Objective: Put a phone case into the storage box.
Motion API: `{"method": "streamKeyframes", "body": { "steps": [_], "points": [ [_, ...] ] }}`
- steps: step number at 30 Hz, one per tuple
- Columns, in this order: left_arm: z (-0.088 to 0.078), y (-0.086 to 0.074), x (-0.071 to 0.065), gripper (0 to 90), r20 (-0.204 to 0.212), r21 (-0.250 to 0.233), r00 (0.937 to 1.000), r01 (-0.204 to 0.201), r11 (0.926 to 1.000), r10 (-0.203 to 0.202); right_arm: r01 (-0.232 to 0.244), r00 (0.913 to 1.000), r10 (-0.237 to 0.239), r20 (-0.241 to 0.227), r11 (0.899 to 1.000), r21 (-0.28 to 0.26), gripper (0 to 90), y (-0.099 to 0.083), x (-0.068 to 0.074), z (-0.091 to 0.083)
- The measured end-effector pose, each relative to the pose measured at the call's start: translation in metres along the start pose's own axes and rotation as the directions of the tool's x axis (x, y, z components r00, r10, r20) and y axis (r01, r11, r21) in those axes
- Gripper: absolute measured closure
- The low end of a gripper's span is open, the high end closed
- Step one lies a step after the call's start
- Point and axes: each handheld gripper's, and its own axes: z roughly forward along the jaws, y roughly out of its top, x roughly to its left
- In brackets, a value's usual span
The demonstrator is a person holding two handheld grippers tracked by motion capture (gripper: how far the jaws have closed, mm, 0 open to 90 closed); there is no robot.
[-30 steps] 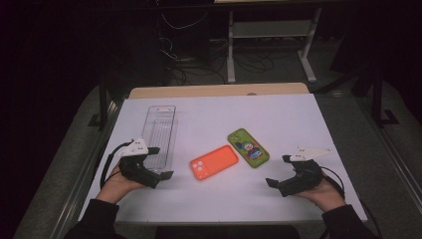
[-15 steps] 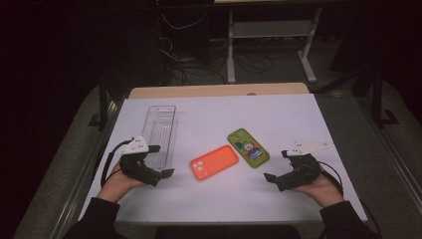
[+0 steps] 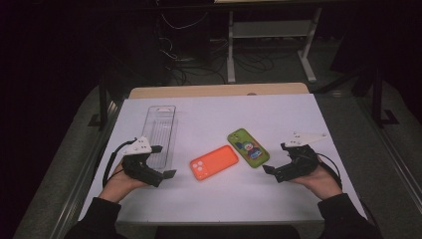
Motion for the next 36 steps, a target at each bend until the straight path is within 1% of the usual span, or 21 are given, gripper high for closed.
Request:
{"method": "streamKeyframes", "body": {
  "steps": [5,7,8,9,11,12,15,17,19,21,24,26,27,29,31,32,33,34,35,36],
  "points": [
    [0.0,0.0,0.0,0.0,0.001,-0.004,1.0,-0.005,1.0,0.005,-0.001,1.0,0.001,-0.005,1.0,0.008,0.0,0.008,-0.002,0.003],
    [0.0,0.0,0.0,0.0,0.001,-0.003,1.0,-0.004,1.0,0.004,-0.015,0.9998,0.015,-0.012,1.0,0.016,2.1,0.012,-0.004,0.003],
    [-0.001,0.0,0.0,0.0,-0.001,-0.002,1.0,-0.003,1.0,0.003,-0.012,0.9998,0.012,-0.018,1.0,0.012,2.7,0.013,-0.005,0.004],
    [-0.001,0.0,0.001,0.0,-0.002,-0.002,1.0,-0.009,1.0,0.009,-0.021,0.9996,0.021,-0.019,1.0,0.012,2.7,0.015,-0.006,0.004],
    [-0.002,0.0,0.001,0.0,-0.002,-0.004,1.0,-0.009,0.9999,0.009,-0.026,0.9996,0.026,-0.009,1.0,0.003,2.2,0.022,-0.009,0.006],
    [-0.002,0.0,0.0,0.0,-0.002,-0.006,1.0,-0.005,1.0,0.005,-0.026,0.9996,0.026,-0.009,1.0,0.003,2.2,0.022,-0.009,0.006],
    [-0.002,0.0,0.001,0.0,0.0,-0.007,1.0,-0.006,1.0,0.006,-0.029,0.9996,0.029,0.0,1.0,0.004,1.6,0.03,-0.011,0.009],
    [-0.002,0.0,0.001,0.0,0.001,-0.007,1.0,-0.009,0.9999,0.009,-0.035,0.9994,0.035,-0.002,0.999,0.002,1.6,0.032,-0.012,0.01],
    [-0.002,0.0,0.002,0.0,-0.001,-0.015,1.0,0.0,0.9999,0.0,-0.034,0.9994,0.034,-0.001,0.999,0.002,1.4,0.035,-0.014,0.012],
    [-0.003,0.0,0.002,0.0,-0.004,-0.016,1.0,0.004,0.9999,-0.004,-0.049,0.9988,0.049,-0.003,0.999,-0.004,1.4,0.039,-0.017,0.014],
    [-0.004,-0.001,0.002,0.0,-0.002,-0.015,1.0,0.007,0.9999,-0.007,-0.045,0.9989,0.045,0.014,0.999,0.01,1.4,0.047,-0.02,0.02],
    [-0.004,-0.001,0.002,0.0,-0.002,-0.006,1.0,0.001,1.0,-0.001,-0.047,0.9988,0.047,0.014,0.999,0.009,1.4,0.049,-0.021,0.022],
    [-0.004,-0.001,0.001,0.0,-0.001,-0.004,1.0,0.003,1.0,-0.003,-0.039,0.9991,0.039,0.017,0.999,0.009,1.4,0.051,-0.022,0.024],
    [-0.003,-0.001,0.001,0.0,0.004,-0.003,1.0,0.003,1.0,-0.003,-0.041,0.9991,0.04,0.014,0.999,0.014,1.5,0.057,-0.023,0.03],
    [-0.003,-0.001,0.001,0.0,0.005,-0.006,1.0,0.008,0.9999,-0.008,-0.035,0.9993,0.035,0.013,0.999,0.015,1.5,0.059,-0.025,0.032],
    [-0.003,-0.002,0.001,0.0,0.005,-0.007,1.0,0.008,0.9999,-0.008,-0.054,0.9985,0.054,0.014,0.998,0.019,1.5,0.061,-0.025,0.033],
    [-0.003,-0.002,0.001,0.0,0.004,-0.007,1.0,0.009,0.9999,-0.009,-0.046,0.9989,0.045,0.012,0.999,0.016,1.5,0.062,-0.026,0.035],
    [-0.003,-0.002,0.002,0.0,0.003,-0.007,1.0,0.007,0.9999,-0.007,-0.053,0.9986,0.053,0.007,0.999,0.004,1.5,0.066,-0.027,0.038],
    [-0.004,-0.002,0.002,0.0,0.001,-0.006,1.0,0.007,1.0,-0.007,-0.053,0.9986,0.053,0.007,0.999,0.004,1.5,0.066,-0.027,0.038],
    [-0.004,-0.002,0.002,0.0,0.001,-0.009,1.0,0.009,0.9999,-0.009,-0.065,0.9978,0.065,0.013,0.998,0.004,1.5,0.067,-0.027,0.039]
  ]
}}
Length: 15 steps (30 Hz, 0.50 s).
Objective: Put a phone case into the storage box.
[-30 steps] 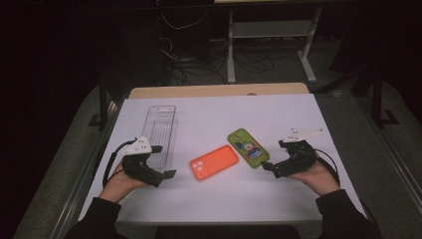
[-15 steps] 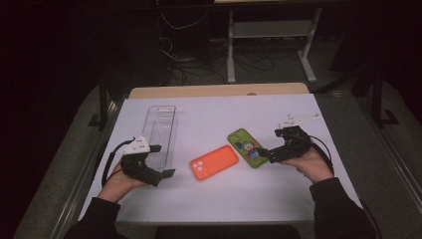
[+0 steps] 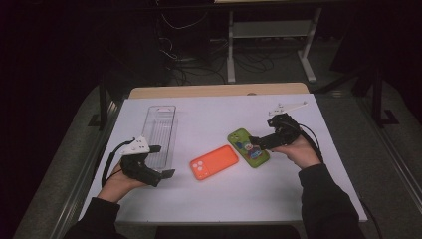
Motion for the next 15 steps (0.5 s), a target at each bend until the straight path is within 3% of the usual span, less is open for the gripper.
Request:
{"method": "streamKeyframes", "body": {
  "steps": [6,7,15],
  "points": [
    [-0.002,0.0,0.002,0.0,-0.002,-0.008,1.0,-0.007,0.9999,0.007,-0.002,1.0,0.002,0.009,1.0,-0.012,1.5,0.009,0.0,0.005],
    [-0.001,0.0,0.0,0.0,0.002,-0.027,0.9999,0.014,0.9995,-0.013,-0.002,1.0,0.002,0.009,1.0,-0.012,1.5,0.009,0.0,0.005],
    [0.0,0.0,-0.001,0.0,0.005,-0.023,1.0,0.001,0.9997,-0.001,-0.022,0.999,0.023,0.038,1.0,-0.019,1.5,0.026,-0.002,0.018]
  ]
}}
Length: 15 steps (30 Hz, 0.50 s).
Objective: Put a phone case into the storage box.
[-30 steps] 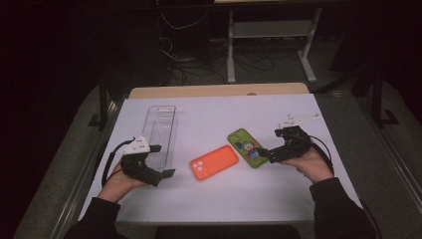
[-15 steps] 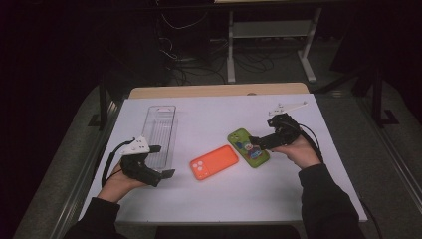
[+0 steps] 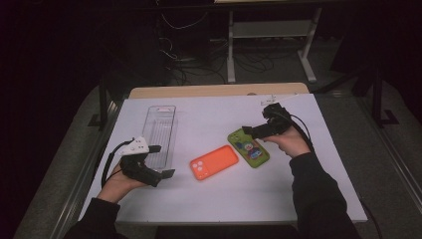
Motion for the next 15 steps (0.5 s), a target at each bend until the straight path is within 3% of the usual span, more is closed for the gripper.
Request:
{"method": "streamKeyframes", "body": {
  "steps": [10,15],
  "points": [
    [-0.001,0.0,0.001,0.0,-0.004,-0.011,0.9999,0.014,0.9998,-0.014,-0.017,0.9988,0.017,0.047,1.0,-0.002,1.5,0.016,-0.004,0.01],
    [-0.002,0.0,0.001,0.0,0.0,-0.017,0.9999,0.013,0.9998,-0.013,-0.029,0.9943,0.026,0.104,0.999,0.026,1.4,0.017,-0.004,0.013]
  ]
}}
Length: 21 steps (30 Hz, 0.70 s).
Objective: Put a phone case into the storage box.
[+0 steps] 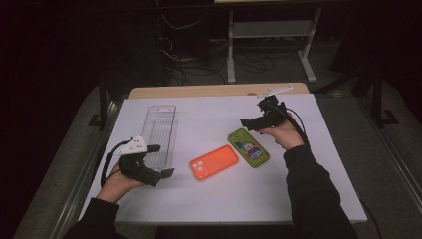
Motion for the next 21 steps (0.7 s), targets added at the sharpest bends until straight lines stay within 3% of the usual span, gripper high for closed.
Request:
{"method": "streamKeyframes", "body": {
  "steps": [7,15,21],
  "points": [
    [0.001,0.0,0.0,0.0,0.002,0.004,1.0,-0.004,1.0,0.004,-0.001,0.9989,0.0,0.047,1.0,0.02,0.0,-0.001,0.0,0.002],
    [0.001,0.0,-0.001,0.0,0.002,0.004,1.0,-0.002,1.0,0.002,0.018,0.9986,-0.021,0.049,0.999,0.051,0.0,-0.006,0.002,0.007],
    [0.001,0.0,-0.001,0.0,0.006,0.007,0.9999,-0.009,0.9999,0.009,0.003,0.999,-0.007,0.044,0.997,0.081,0.0,-0.015,0.003,0.015]
  ]
}}
